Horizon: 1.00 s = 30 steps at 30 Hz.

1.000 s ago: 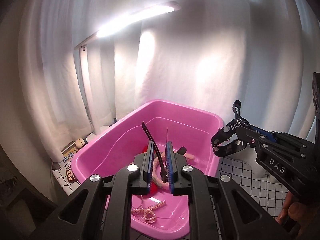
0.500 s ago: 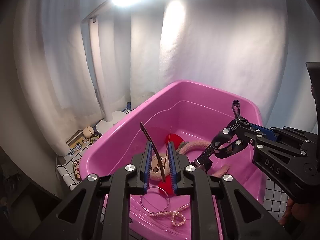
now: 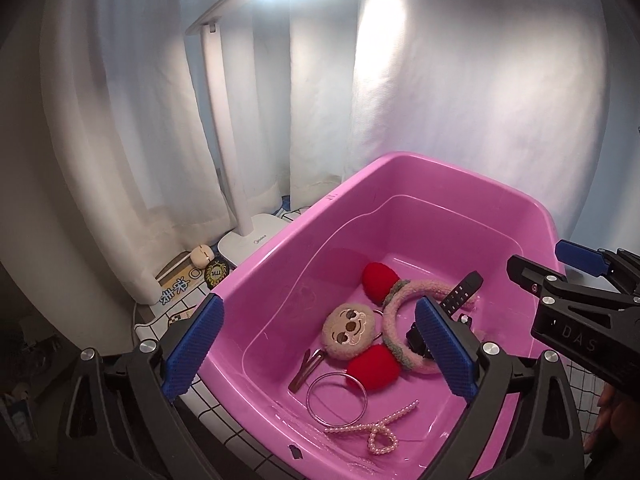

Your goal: Organize jewelry

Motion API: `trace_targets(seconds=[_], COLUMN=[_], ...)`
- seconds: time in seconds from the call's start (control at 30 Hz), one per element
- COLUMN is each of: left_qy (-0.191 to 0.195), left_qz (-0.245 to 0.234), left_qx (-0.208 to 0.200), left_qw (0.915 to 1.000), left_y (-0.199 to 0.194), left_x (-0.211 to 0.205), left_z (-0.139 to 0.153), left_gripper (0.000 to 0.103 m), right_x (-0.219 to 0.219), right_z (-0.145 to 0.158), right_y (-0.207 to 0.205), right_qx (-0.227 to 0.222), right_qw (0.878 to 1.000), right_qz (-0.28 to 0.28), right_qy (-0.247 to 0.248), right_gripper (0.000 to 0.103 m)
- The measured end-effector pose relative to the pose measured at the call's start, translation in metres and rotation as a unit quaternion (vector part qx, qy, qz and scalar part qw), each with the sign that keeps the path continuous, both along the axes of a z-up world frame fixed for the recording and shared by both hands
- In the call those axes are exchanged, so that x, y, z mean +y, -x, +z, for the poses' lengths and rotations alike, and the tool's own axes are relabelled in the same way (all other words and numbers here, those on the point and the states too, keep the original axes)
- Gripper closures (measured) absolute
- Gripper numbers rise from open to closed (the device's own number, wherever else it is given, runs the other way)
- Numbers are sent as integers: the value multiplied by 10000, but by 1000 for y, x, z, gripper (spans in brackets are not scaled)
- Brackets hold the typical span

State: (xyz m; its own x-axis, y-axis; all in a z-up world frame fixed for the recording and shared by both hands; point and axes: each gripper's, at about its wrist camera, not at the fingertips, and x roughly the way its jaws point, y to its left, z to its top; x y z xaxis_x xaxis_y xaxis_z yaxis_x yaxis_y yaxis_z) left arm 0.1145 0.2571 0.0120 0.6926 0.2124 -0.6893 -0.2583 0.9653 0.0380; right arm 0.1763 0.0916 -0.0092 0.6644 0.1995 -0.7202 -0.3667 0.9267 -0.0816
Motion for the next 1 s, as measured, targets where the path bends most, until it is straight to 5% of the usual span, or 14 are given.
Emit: trace_targets(seconds=[0.37, 1.0], left_qy=[-28, 68], left_qz=[73, 206], left_qx=[418, 542], left_qw=[9991, 9983], left_y=[1, 8], left_x=[-4, -5], left_z=[-4, 0], left_gripper=[6, 6], right_x=[-6, -8], right_z=[2, 3], right_y=[13, 29], right_qx=[87, 164], right_qw=[9998, 9996], right_qz=[-180, -242], right_qy=[-86, -45], right_gripper=[40, 40])
